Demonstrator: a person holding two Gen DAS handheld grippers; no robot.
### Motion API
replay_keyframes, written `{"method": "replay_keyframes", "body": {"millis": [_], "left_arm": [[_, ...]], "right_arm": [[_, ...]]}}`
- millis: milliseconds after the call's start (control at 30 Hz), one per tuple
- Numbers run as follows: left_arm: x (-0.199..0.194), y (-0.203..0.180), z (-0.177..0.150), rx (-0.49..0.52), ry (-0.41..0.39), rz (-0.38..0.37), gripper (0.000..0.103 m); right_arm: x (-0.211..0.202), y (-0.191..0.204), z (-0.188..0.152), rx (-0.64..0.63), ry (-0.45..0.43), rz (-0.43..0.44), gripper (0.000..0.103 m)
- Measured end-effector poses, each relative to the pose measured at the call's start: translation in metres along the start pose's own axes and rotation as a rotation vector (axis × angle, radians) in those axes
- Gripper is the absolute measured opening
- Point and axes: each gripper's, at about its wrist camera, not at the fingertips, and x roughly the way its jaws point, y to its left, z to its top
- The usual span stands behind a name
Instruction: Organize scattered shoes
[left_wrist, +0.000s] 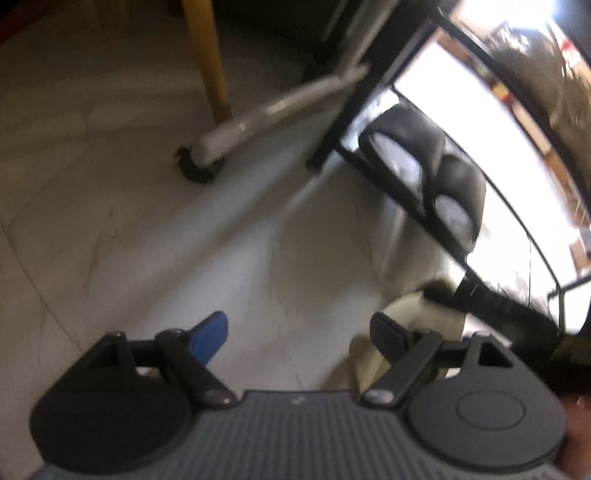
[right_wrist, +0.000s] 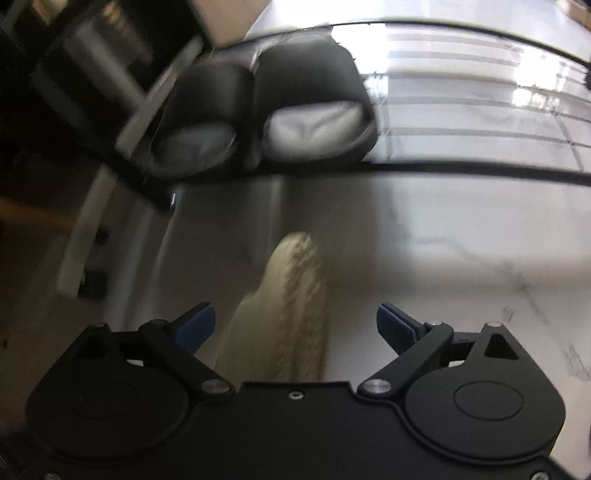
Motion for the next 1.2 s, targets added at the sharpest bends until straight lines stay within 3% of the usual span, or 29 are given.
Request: {"method": "replay_keyframes", "body": {"millis": [67,133,200,300,367,467,600,667,767,833,867,900,1200], "left_arm": [[-0.007,-0.002,0.002,0.005,-0.059,0.021,0.098],[-0.008,-0.003,0.003,0.006,-0.065,0.011,0.099],[-0.005,-0.004,0.003,0.011,-0.044,-0.007,0.100],[0.002,-0.002,0.002,-0.006,0.013,-0.020,0.102],[0.006,-0.001,0.002,-0.028,0.047,-0.017,0.102],[0.004,0.000,0.002,-0.034,0.036,-0.011,0.102],[0.002,0.000,0.002,-0.028,0.016,-0.001,0.102],[0.002,-0.001,0.001,-0.020,0.013,0.006,0.102],[0.004,-0.001,0.000,-0.016,0.022,0.012,0.102],[0.005,-0.001,0.001,-0.019,0.029,0.012,0.102],[0.005,-0.001,0.001,-0.018,0.029,0.013,0.102],[0.005,-0.001,0.001,-0.016,0.029,0.014,0.102],[0.004,0.000,-0.002,-0.019,0.034,0.007,0.102]], "right_arm": [[0.001,0.010,-0.007,-0.069,0.016,-0.033,0.092],[-0.002,0.012,-0.010,-0.098,0.010,-0.018,0.085],[-0.003,0.010,-0.007,-0.040,0.026,0.041,0.058],[-0.010,0.002,-0.007,0.075,0.019,0.078,0.055],[-0.016,-0.011,-0.011,0.165,-0.020,0.130,0.053],[-0.028,-0.041,-0.019,0.355,-0.126,0.221,0.052],[-0.033,-0.090,-0.043,0.656,-0.250,0.298,0.051],[-0.027,-0.114,-0.063,0.823,-0.264,0.328,0.051],[-0.023,-0.136,-0.091,1.007,-0.255,0.347,0.055],[-0.031,-0.137,-0.099,1.031,-0.243,0.304,0.066],[-0.037,-0.135,-0.101,1.017,-0.230,0.264,0.084],[-0.040,-0.134,-0.102,1.010,-0.221,0.237,0.095],[-0.059,-0.115,-0.085,0.767,-0.139,0.077,0.095]]}}
